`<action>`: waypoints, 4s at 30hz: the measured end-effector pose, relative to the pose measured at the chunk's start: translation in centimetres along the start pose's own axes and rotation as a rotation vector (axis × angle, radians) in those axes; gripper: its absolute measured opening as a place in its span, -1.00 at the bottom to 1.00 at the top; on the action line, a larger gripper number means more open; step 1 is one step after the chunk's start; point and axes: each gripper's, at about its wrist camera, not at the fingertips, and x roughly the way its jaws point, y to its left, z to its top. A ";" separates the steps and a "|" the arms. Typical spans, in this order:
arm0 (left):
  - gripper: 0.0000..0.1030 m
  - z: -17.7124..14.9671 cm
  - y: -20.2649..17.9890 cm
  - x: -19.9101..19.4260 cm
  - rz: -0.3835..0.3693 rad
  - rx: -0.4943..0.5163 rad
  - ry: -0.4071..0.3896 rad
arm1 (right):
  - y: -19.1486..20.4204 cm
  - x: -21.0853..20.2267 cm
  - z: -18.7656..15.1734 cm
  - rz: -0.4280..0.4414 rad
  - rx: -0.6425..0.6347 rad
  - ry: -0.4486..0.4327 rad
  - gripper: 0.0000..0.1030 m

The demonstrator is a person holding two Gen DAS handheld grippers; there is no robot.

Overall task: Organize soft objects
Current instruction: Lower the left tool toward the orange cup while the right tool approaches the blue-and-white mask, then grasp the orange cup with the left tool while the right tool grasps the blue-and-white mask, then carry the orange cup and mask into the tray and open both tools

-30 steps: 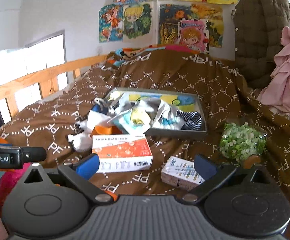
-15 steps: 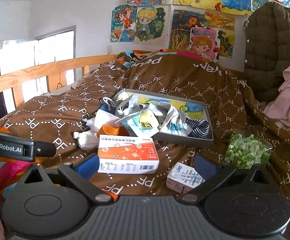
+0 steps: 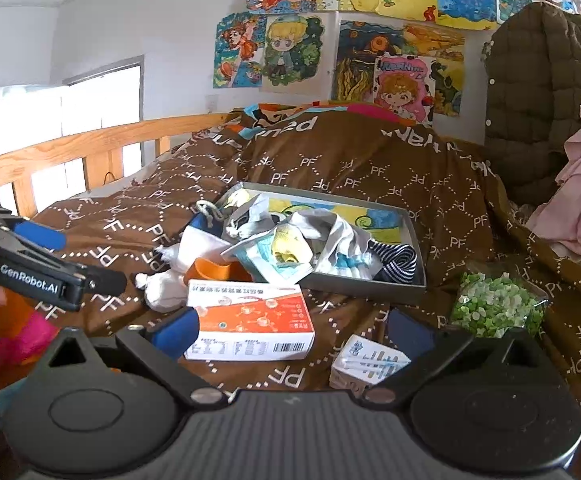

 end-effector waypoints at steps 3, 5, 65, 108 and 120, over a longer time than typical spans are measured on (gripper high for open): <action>0.99 0.6 0.5 1.2 -0.010 0.067 -0.037 | -0.4 1.5 0.5 0.005 0.003 0.001 0.99; 0.99 1.0 0.6 1.8 -0.013 0.131 -0.060 | -0.4 2.8 1.0 0.011 -0.010 0.007 0.99; -0.60 1.5 2.5 14.9 -0.427 0.337 -0.022 | 2.4 19.8 3.3 0.137 -0.260 0.137 -0.41; -0.69 6.4 8.6 18.8 -0.253 -0.255 -0.131 | -2.2 24.8 8.7 0.241 0.140 0.019 -0.47; -0.68 5.6 9.1 20.7 -0.209 -0.281 -0.028 | -1.3 26.5 7.7 0.197 0.120 0.121 -0.49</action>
